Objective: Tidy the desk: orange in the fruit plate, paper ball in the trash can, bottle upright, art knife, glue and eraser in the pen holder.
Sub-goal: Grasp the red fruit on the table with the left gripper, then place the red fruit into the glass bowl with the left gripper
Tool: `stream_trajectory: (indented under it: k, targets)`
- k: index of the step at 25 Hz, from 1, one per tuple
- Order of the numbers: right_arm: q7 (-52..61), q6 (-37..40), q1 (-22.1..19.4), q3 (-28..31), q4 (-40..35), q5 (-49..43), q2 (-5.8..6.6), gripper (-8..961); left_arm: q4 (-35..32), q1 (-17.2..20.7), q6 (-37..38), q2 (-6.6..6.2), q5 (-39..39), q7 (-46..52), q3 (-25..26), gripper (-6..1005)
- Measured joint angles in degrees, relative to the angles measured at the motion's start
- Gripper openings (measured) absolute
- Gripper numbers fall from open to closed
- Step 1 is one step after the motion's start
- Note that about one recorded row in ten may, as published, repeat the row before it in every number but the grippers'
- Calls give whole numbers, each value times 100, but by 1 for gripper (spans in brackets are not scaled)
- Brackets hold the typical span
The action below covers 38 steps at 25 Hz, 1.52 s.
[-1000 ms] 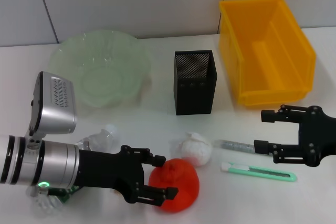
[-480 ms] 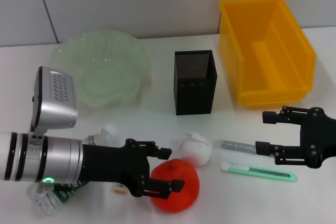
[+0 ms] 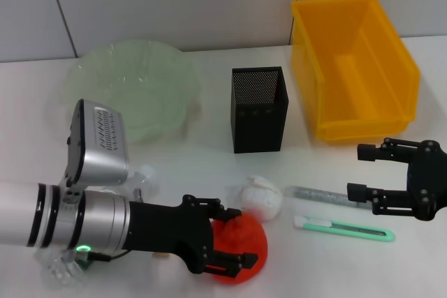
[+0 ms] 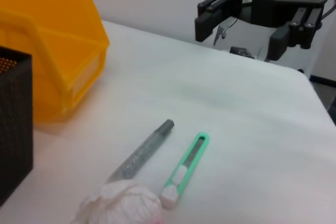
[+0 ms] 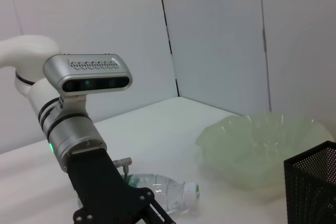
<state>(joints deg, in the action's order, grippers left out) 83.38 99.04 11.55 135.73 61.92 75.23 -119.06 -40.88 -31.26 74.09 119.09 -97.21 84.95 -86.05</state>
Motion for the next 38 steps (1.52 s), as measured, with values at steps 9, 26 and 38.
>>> stream_trajectory:
  k: [9, 26, 38]
  targets:
    - [-4, 38, -14, 11, 2, 0, -3, 716, -7, 2, -333, -3, 28, -145, -191, 744]
    - [-3, -10, -5, 44, -44, 0, -3, 707, -212, 49, -544, -6, 221, -233, -175, 242]
    - [-11, -75, -12, 78, -171, 0, -3, 702, -1430, 364, -533, -38, 931, -220, 773, 147]
